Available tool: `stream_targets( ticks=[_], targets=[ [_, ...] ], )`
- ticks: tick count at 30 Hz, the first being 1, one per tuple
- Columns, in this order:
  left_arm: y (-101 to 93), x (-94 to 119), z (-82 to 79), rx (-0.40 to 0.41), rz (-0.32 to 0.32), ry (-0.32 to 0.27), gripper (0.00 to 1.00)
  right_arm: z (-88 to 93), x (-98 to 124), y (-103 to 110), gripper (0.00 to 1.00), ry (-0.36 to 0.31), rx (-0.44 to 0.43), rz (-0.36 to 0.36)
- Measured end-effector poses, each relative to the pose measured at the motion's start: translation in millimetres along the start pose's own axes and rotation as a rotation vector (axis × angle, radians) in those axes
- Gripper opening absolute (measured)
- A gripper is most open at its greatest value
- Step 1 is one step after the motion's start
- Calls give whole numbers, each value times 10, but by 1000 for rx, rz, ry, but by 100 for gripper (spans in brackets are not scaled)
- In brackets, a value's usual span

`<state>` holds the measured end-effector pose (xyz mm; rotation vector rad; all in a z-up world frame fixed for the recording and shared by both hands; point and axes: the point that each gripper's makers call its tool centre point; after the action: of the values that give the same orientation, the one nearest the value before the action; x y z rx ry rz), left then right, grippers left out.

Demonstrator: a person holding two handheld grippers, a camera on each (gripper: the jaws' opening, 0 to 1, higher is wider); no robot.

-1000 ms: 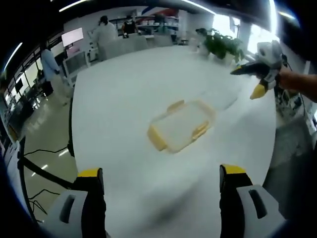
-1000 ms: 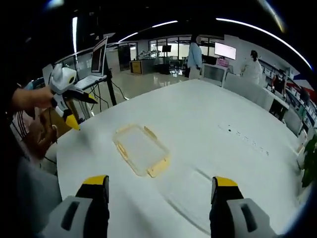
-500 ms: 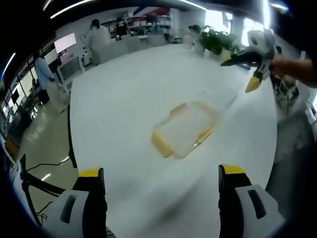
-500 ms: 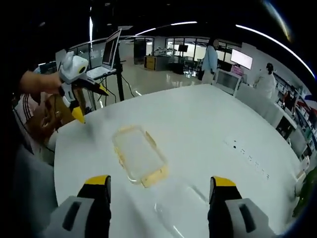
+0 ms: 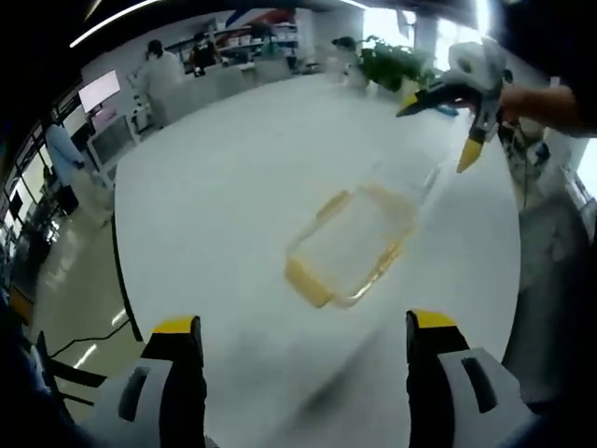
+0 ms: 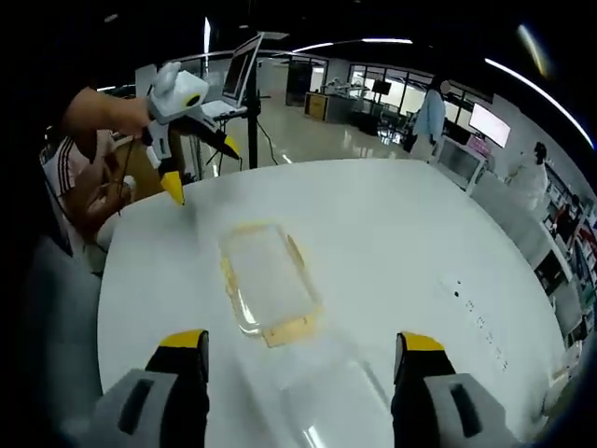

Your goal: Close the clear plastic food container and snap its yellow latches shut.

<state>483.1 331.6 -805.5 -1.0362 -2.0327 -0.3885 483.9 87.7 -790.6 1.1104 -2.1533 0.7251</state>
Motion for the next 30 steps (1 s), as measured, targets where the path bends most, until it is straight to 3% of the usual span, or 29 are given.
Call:
stream_targets(
  ticks=[3, 12, 20, 27, 30],
  targets=[
    [-17, -54, -33, -28, 28, -4, 99, 8, -44, -7, 81, -6, 20, -17],
    [7, -189, 91, -135, 80, 74, 97, 39, -156, 28, 76, -12, 58, -89],
    [52, -277, 54, -201, 115, 90, 97, 46, -268, 67, 74, 7, 134, -130],
    [17, -455, -5, -264, 196, 84, 93, 92, -411, 83, 74, 27, 194, -158],
    [30, -516, -10, -310, 213, 92, 86, 87, -456, 91, 70, 20, 200, -174]
  ],
)
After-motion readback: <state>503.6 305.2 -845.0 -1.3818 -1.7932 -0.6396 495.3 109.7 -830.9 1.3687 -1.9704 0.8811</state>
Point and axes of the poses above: the point that each gripper's makers call its tool centre point, and the gripper's own axes: x roughly backward along the fingers, y roughly to its left, z roughly out of its underside, and after that the axes turned 8 degrees about z, right-handed
